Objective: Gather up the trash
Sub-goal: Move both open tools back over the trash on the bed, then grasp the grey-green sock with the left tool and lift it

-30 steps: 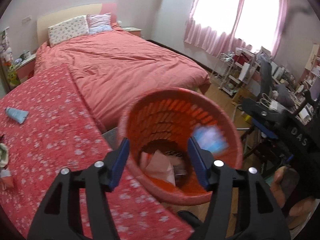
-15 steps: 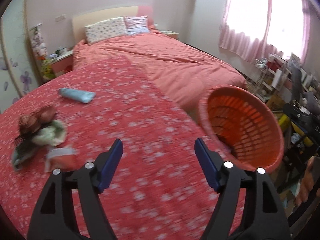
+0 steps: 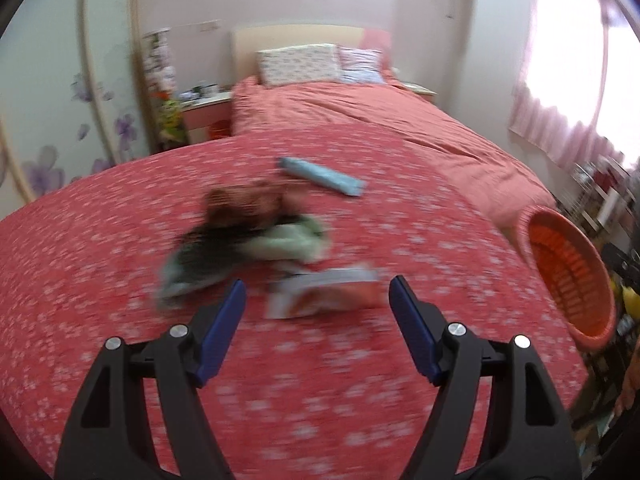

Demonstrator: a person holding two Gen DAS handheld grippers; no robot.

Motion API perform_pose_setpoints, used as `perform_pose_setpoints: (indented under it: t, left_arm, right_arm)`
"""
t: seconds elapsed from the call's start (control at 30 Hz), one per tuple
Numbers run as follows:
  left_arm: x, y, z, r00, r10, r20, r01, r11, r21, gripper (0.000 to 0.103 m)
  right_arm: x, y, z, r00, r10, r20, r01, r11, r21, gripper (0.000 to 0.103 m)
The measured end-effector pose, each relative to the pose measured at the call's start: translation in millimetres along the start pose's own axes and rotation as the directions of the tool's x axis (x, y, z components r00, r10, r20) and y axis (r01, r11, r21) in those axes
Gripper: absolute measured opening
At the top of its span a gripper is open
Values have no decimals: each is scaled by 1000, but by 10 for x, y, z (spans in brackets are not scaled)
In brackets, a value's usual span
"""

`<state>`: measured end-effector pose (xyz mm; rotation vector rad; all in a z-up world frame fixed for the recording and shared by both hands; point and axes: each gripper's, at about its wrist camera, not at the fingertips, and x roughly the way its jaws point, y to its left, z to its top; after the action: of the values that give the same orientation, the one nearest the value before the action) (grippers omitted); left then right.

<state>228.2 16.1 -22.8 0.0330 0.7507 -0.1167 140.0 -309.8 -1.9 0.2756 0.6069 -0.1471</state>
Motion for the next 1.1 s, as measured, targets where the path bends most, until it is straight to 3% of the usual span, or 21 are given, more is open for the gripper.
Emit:
perform_pose_setpoints:
  t: [0.2, 0.4, 0.5, 0.7, 0.97, 1.0, 1.03, 1.1]
  left_arm:
    - [13, 707, -58, 994, 104, -15, -105, 990, -99, 67]
    - [214, 1041, -109, 993, 86, -79, -98, 982, -160, 46]
    - [288, 1082, -104, 994, 59, -90, -75, 981, -177, 44]
    - [494, 1024, -77, 992, 41, -119, -62, 983, -171, 28]
    - [543, 1008, -58, 996, 23, -90, -38, 985, -167, 31]
    - [556, 1016, -47, 996, 23, -88, -38, 986, -165, 27]
    - [555, 1024, -45, 996, 24, -85, -37, 986, -163, 15]
    - [546, 1040, -38, 997, 22, -79, -34, 987, -158, 12]
  right_arm:
    - [67, 352, -72, 999, 39, -30, -41, 997, -62, 71]
    - [147, 665, -134, 996, 61, -58, -67, 990, -120, 71]
    - [151, 767, -173, 996, 65, -68, -75, 987, -145, 71]
    - [185, 931, -202, 994, 64, -86, -79, 981, -180, 71]
    - [223, 1057, -256, 993, 65, -101, -85, 975, -203, 71]
    - [232, 1072, -262, 992, 67, -105, -87, 975, -204, 71]
    - [241, 1086, -271, 992, 68, -109, -89, 975, -205, 71]
    - [256, 1113, -285, 991, 71, -116, -94, 974, -208, 71]
